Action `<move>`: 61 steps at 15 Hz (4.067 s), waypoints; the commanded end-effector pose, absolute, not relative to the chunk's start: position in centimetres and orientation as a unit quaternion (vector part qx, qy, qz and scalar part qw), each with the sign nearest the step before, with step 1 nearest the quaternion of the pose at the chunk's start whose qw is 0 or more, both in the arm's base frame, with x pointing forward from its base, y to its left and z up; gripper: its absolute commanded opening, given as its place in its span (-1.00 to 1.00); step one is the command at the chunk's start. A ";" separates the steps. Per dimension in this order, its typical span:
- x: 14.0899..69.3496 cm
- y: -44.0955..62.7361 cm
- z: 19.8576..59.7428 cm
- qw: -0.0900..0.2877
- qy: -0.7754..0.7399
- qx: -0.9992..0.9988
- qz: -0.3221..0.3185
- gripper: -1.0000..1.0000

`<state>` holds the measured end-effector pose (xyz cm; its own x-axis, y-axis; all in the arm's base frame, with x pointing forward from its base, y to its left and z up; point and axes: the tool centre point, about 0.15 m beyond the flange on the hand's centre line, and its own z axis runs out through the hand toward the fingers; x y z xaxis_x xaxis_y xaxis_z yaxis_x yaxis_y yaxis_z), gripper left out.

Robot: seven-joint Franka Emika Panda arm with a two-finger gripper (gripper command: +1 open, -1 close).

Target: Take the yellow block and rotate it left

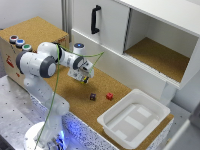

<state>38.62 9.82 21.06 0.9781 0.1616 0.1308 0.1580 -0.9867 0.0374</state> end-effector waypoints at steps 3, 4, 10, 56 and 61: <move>40.0 9.3 20.4 0.020 0.080 0.996 0.041 -1.00; 39.9 9.3 21.0 0.019 0.086 0.995 0.048 -1.00; 37.0 11.2 25.0 0.000 0.286 0.958 0.029 -1.00; 37.4 -11.0 26.3 0.006 0.053 0.998 0.024 1.00; 38.7 -15.3 27.4 0.016 -0.008 0.999 0.044 1.00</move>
